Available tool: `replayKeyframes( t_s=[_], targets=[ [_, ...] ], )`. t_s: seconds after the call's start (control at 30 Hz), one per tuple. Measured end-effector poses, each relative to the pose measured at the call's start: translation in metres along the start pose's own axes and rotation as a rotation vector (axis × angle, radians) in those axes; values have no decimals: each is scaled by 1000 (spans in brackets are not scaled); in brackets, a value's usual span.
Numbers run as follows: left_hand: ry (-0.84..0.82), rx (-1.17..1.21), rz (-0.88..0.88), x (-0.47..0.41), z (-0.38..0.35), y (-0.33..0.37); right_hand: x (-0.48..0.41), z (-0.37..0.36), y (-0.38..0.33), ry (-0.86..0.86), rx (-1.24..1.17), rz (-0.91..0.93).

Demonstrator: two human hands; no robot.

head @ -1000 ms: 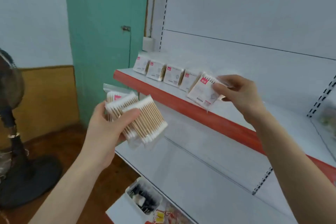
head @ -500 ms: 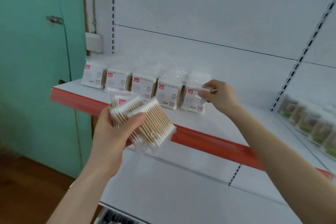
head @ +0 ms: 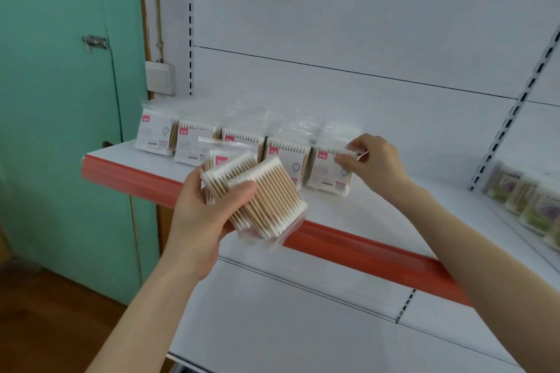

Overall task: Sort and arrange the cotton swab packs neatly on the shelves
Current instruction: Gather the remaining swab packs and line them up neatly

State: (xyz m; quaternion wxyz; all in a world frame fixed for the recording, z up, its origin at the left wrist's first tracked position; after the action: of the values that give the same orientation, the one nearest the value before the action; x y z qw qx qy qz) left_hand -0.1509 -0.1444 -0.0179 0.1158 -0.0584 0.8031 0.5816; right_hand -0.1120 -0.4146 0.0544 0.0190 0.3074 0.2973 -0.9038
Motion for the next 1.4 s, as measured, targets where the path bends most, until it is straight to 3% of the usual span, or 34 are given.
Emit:
replayKeyframes(
  t_s=[0.13,0.23,0.33,0.4,0.5,0.57,0.7,0.87,1.03,1.13,1.27,1.4],
  targets=[
    [-51,-4,-6,-5,-4,2,1,-5,-2,-4,-38,-40],
    [-51,-9,-5,-7,0,3,8,6,-14,61,125,-71],
    [-53,3,16,-9,4,5,34,26,-66,216,-139,78],
    [-53,17,26,-12,2,6,55,14,-105,93,-335,147],
    [-46,29,2,-13,-3,12,84,-27,-136,-213,-247,141],
    [-66,45,-7,-13,-5,15,90,-37,-136,-224,-197,87],
    [-154,64,10,-14,-2,15,90,-26,-129,-99,-336,18],
    [-143,59,47,-17,18,6,98,-20,-104,-178,-902,-329],
    [-215,63,59,-15,19,6,105,-26,-110,-297,-859,-310],
    [-284,55,72,-12,16,8,106,-33,-116,-380,-693,-284],
    [-369,24,102,-3,6,2,96,-29,-115,-185,-613,-267],
    [-320,65,88,-4,5,2,101,-23,-97,21,-572,-354]
  ],
)
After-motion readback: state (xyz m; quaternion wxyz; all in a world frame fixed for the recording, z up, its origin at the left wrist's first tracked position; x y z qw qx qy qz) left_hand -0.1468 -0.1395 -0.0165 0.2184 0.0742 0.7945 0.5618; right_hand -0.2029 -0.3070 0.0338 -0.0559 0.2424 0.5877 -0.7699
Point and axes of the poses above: each hand's wrist, its own x-axis away from the middle knuckle, its own z-axis out of the back of the hand, y = z × x, the point moved 8 cm from there along -x, towards the middle knuckle, and after that the axes turned 9 degrees about -x, right-handed, at the moved point
